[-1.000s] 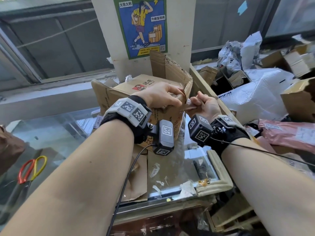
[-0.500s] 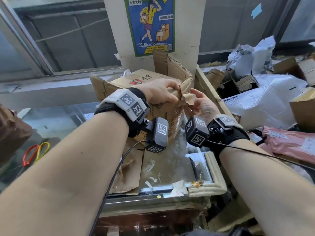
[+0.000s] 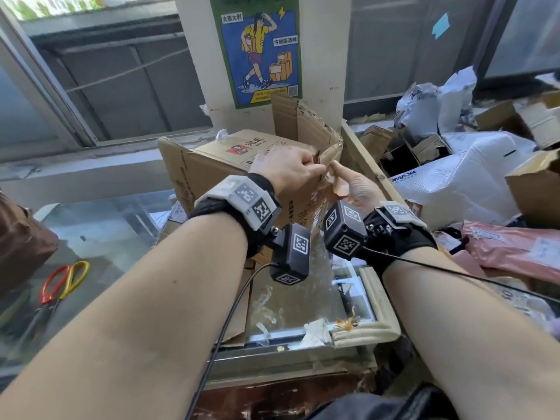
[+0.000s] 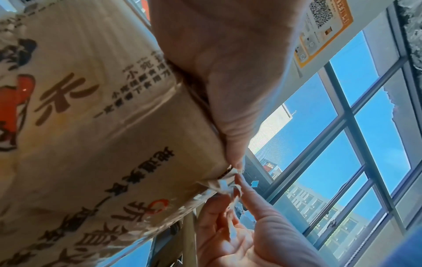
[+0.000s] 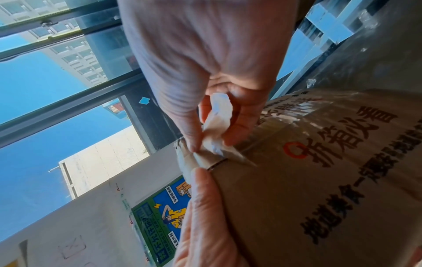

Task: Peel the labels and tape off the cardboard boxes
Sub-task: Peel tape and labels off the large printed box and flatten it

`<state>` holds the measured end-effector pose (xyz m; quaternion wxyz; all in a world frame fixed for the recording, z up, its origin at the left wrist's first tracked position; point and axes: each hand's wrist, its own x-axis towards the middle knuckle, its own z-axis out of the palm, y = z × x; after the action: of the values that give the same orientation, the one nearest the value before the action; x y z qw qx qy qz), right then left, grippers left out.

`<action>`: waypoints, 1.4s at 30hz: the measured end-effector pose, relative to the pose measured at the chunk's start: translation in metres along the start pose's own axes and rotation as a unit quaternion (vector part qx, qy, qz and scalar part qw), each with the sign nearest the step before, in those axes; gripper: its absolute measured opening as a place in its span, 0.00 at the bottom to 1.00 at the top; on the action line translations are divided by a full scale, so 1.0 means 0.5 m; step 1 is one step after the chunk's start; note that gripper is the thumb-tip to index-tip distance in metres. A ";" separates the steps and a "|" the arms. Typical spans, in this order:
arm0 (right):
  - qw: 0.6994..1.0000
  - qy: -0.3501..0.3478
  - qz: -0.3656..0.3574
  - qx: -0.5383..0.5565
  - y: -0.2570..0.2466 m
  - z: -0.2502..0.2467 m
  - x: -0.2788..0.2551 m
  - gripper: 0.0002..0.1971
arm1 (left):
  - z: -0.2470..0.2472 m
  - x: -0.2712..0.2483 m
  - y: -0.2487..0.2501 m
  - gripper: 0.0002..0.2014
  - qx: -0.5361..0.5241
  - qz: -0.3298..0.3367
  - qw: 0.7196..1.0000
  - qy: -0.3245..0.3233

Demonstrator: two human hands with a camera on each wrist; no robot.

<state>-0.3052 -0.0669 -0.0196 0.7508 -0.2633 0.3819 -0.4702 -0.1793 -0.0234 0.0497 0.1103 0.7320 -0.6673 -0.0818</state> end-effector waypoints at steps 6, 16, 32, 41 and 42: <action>0.999 0.018 -0.016 0.040 -0.013 -0.018 0.002 0.43 | 0.000 -0.005 -0.009 0.14 0.005 0.012 1.000 0.020; 0.988 -0.100 0.039 -0.109 -0.009 -0.032 -0.011 0.17 | 0.003 -0.016 -0.011 0.16 0.004 0.002 1.000 0.027; 0.989 -0.134 0.027 -0.048 0.018 -0.050 0.034 0.05 | 0.015 0.018 -0.007 0.23 0.037 -0.006 0.999 0.020; 0.989 -0.124 0.045 0.061 0.039 -0.069 0.043 0.03 | 0.019 0.030 -0.002 0.19 0.018 0.004 1.000 0.013; 0.988 -0.122 0.046 0.078 0.042 -0.069 0.044 0.02 | 0.018 0.030 -0.002 0.19 0.017 0.003 1.000 0.016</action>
<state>-0.3170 -0.0792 -0.0625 0.8311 -0.2415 0.2609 -0.4276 -0.1796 -0.0385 0.0411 0.1085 0.7332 -0.6687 -0.0589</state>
